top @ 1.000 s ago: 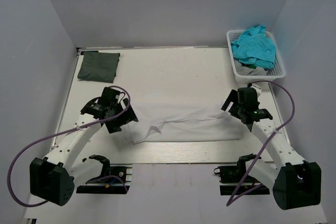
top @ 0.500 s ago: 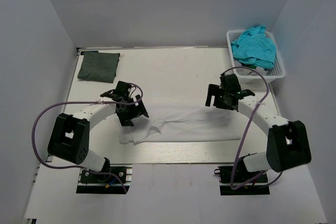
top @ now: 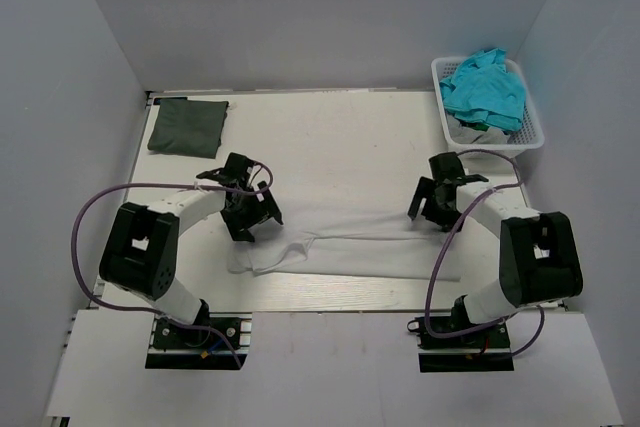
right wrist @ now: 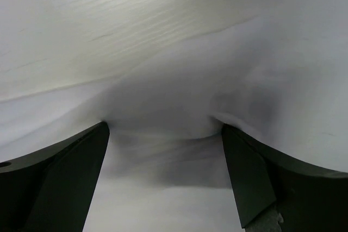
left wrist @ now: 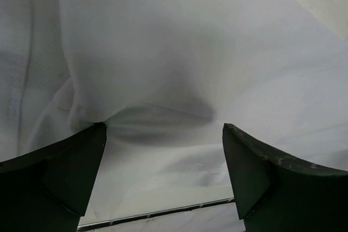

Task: Fold and stack the t-shirts
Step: Fold the other side of the tshirt into a rectangle, then rotate the tshirt 90 degrees

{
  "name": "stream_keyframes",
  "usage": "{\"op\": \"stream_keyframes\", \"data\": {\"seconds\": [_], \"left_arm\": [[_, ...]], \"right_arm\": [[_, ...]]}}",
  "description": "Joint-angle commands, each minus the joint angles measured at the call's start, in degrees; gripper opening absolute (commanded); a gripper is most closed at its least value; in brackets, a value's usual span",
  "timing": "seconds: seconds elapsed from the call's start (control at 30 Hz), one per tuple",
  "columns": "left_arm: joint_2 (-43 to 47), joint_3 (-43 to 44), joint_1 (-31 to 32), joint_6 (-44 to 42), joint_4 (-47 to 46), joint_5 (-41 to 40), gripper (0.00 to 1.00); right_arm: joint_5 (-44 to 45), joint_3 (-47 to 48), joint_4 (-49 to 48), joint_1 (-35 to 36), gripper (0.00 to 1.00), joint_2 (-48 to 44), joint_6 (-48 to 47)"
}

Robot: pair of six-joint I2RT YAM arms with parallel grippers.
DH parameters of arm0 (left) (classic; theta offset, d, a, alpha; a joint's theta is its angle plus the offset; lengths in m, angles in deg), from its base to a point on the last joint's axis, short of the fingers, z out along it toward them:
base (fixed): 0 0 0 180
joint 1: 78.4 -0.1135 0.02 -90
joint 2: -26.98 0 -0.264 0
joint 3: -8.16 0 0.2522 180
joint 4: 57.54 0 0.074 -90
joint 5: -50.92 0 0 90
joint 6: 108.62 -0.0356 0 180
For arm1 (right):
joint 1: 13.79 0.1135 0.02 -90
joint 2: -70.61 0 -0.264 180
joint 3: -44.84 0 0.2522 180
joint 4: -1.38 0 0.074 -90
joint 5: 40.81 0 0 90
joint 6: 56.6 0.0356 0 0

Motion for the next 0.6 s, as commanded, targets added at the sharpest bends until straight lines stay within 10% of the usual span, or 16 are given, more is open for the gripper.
{"op": "stream_keyframes", "data": {"seconds": [0.0,0.33,0.57], "left_arm": [[-5.0,-1.4,-0.5,-1.5,5.4,-10.7,0.99],[-7.5,1.7,-1.1,-0.9,5.9,-12.0,0.99],[-15.7,16.1,-1.1,-0.9,5.1,-11.5,0.99]], "right_arm": [[7.6,-1.6,5.2,-4.0,0.90,-1.3,1.1],[0.6,-0.2,6.5,-7.9,0.90,-9.4,-4.0],[-35.4,-2.8,-4.1,-7.3,0.90,-12.8,-15.5]]}}
